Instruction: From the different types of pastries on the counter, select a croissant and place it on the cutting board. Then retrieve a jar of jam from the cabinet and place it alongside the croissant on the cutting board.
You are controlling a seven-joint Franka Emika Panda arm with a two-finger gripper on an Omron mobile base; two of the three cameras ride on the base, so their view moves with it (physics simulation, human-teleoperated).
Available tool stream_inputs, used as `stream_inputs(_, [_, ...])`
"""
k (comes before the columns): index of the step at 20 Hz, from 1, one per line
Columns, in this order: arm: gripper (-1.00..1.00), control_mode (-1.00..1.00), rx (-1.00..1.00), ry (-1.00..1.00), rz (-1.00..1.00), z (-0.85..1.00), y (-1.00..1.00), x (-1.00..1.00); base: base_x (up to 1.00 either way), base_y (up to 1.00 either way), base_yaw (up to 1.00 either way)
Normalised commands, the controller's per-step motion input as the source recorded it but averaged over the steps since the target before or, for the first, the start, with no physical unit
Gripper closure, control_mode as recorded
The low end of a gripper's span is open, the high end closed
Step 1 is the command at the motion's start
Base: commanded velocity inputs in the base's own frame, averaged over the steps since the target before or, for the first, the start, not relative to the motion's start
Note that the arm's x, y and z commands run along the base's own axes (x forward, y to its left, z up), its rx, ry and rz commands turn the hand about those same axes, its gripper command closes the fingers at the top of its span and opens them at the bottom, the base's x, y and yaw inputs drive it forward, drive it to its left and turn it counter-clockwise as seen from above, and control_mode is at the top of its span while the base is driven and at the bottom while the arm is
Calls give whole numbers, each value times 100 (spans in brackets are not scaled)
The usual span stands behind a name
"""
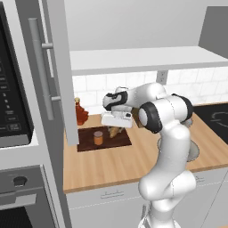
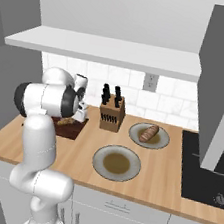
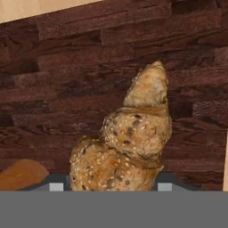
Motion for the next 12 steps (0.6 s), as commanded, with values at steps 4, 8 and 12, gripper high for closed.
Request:
stream_inputs(4, [100, -100, -1, 2, 0, -33, 13, 7, 0, 0, 0])
stream_inputs(8, [100, -100, -11, 18, 3, -82, -6, 34, 0, 0, 0])
stream_inputs(12, [100, -100, -5, 18, 8, -70, -3, 38, 0, 0, 0])
